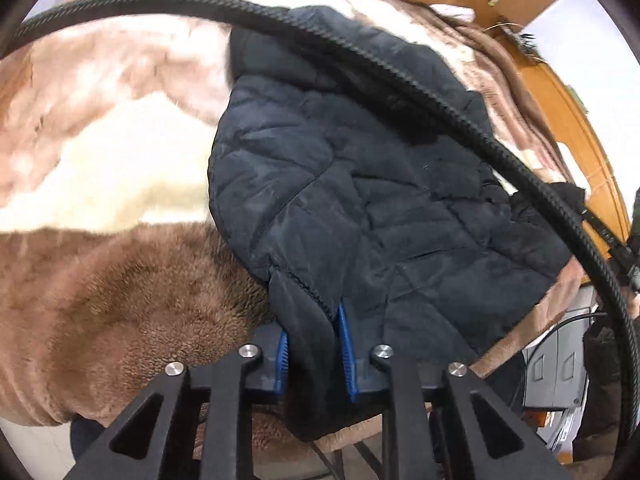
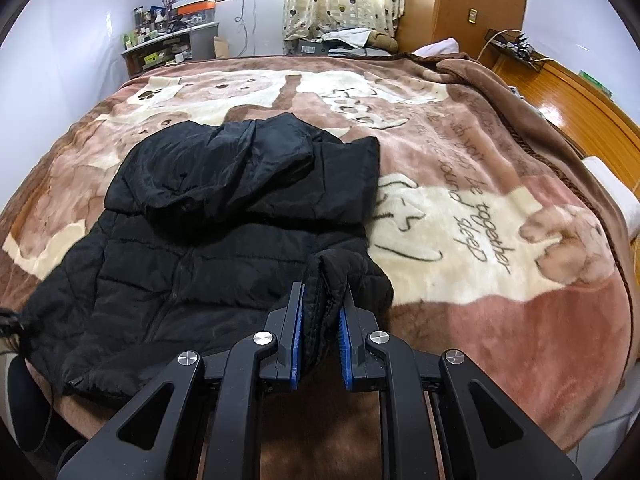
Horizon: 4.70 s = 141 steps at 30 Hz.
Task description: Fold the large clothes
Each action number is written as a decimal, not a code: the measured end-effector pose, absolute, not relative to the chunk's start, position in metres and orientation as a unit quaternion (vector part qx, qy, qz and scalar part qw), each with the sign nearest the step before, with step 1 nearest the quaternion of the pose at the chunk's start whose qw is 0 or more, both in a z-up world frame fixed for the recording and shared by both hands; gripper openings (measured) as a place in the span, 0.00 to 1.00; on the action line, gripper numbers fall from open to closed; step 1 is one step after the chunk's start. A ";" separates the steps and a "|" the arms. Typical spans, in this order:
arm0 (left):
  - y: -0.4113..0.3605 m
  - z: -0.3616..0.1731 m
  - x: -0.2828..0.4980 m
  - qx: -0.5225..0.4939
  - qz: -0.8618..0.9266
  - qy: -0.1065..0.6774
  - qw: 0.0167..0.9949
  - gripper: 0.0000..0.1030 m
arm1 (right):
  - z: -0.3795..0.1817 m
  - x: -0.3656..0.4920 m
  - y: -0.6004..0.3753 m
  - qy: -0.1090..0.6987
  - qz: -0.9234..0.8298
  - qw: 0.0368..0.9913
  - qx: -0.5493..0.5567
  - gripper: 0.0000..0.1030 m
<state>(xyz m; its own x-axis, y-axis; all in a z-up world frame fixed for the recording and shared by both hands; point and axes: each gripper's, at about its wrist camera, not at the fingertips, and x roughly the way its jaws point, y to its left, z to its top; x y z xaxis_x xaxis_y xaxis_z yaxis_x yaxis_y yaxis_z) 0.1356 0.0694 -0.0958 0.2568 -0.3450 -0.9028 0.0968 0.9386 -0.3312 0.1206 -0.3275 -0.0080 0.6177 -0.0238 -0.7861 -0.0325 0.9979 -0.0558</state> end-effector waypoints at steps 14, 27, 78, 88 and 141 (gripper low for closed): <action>0.064 -0.027 0.085 -0.049 -0.190 0.542 0.817 0.18 | 0.030 0.036 -0.337 0.401 -0.012 0.915 -0.032 0.14; 0.081 -0.001 0.066 -0.076 -0.187 0.535 0.820 0.18 | 0.049 0.006 -0.342 0.390 0.004 0.921 -0.009 0.14; 0.125 -0.048 0.358 -0.255 -0.060 0.476 0.839 0.86 | 0.001 0.280 -0.407 0.411 0.020 0.893 0.180 0.65; 0.088 -0.060 0.343 -0.051 -0.128 0.481 0.866 0.87 | -0.039 0.259 -0.402 0.437 0.075 0.896 0.023 0.65; 0.043 -0.086 0.422 0.022 -0.099 0.470 0.877 0.25 | -0.063 0.342 -0.381 0.424 0.042 0.904 0.046 0.18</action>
<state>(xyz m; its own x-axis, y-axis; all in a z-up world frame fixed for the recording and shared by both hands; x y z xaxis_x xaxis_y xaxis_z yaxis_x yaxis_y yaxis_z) 0.4223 0.0432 -0.0863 0.5386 -0.1522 -0.8287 0.1938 0.9796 -0.0539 0.3418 -0.3812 -0.0625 0.6371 0.1153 -0.7621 -0.0366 0.9922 0.1195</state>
